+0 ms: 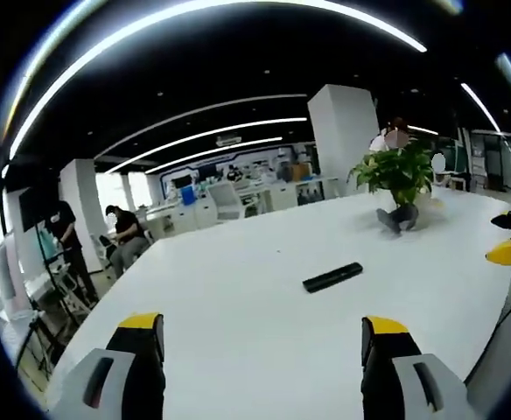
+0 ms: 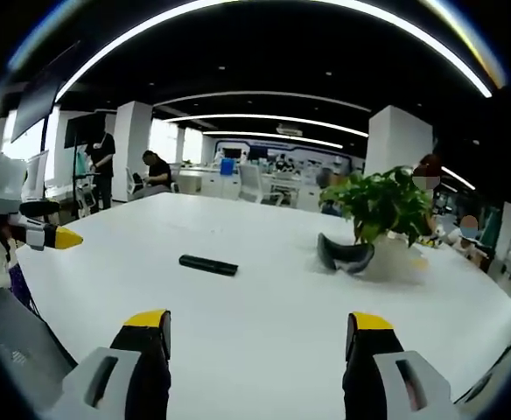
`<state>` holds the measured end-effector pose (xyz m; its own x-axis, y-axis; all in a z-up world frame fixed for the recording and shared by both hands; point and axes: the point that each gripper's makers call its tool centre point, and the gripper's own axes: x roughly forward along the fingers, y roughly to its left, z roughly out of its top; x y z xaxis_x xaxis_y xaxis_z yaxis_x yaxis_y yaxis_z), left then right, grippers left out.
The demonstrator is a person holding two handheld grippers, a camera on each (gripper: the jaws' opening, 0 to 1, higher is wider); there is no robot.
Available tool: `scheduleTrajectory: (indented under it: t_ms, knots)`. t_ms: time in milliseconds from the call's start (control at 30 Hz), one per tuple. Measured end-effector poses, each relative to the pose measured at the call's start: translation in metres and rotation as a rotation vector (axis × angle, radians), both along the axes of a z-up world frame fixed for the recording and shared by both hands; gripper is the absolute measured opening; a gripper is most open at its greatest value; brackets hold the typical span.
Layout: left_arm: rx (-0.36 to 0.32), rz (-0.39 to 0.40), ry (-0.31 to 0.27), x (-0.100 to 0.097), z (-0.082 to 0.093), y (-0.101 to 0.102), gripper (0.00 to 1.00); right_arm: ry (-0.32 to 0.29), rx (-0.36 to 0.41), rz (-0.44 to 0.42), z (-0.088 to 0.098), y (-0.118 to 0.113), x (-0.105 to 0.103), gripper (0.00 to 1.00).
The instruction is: Press the specified remote control buttons in sequence, fully releasing each button before pressing the next.
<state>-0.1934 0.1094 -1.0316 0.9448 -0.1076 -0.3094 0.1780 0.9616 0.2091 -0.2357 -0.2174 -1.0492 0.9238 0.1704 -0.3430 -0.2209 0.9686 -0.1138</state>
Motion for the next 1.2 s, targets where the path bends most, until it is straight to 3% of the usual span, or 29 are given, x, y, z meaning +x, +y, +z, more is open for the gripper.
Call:
scheduleTrajectory:
  t_ms: [267, 533, 833, 1000, 1100, 1133, 1167, 1200]
  knots:
    - [-0.001, -0.064, -0.005, 0.034, 0.011, -0.010, 0.96, 0.011, -0.004, 0.002, -0.002, 0.000, 0.000, 0.81]
    - [0.102, -0.161, 0.015, 0.072, 0.009, -0.027, 0.98, 0.022, -0.002, 0.005, -0.004, 0.001, 0.000, 0.79]
    - [0.106, -0.242, 0.069, 0.109, 0.005, -0.049, 0.97, 0.033, -0.009, 0.007, -0.006, 0.001, 0.000, 0.78]
    - [0.160, -0.324, 0.071, 0.127, 0.004, -0.066, 0.95, 0.044, -0.026, 0.011, -0.009, 0.002, 0.001, 0.78]
    - [0.193, -0.356, 0.089, 0.136, -0.001, -0.073, 0.94, 0.055, -0.032, 0.014, -0.012, 0.003, 0.000, 0.77]
    - [0.200, -0.366, 0.107, 0.138, -0.004, -0.076, 0.95, 0.057, -0.033, 0.015, -0.012, 0.003, 0.000, 0.77]
    - [0.188, -0.390, 0.164, 0.138, -0.013, -0.081, 0.94, 0.059, -0.035, 0.017, -0.012, 0.003, 0.000, 0.77]
    - [0.190, -0.403, 0.164, 0.143, -0.014, -0.085, 0.92, 0.060, -0.037, 0.017, -0.012, 0.003, 0.000, 0.77]
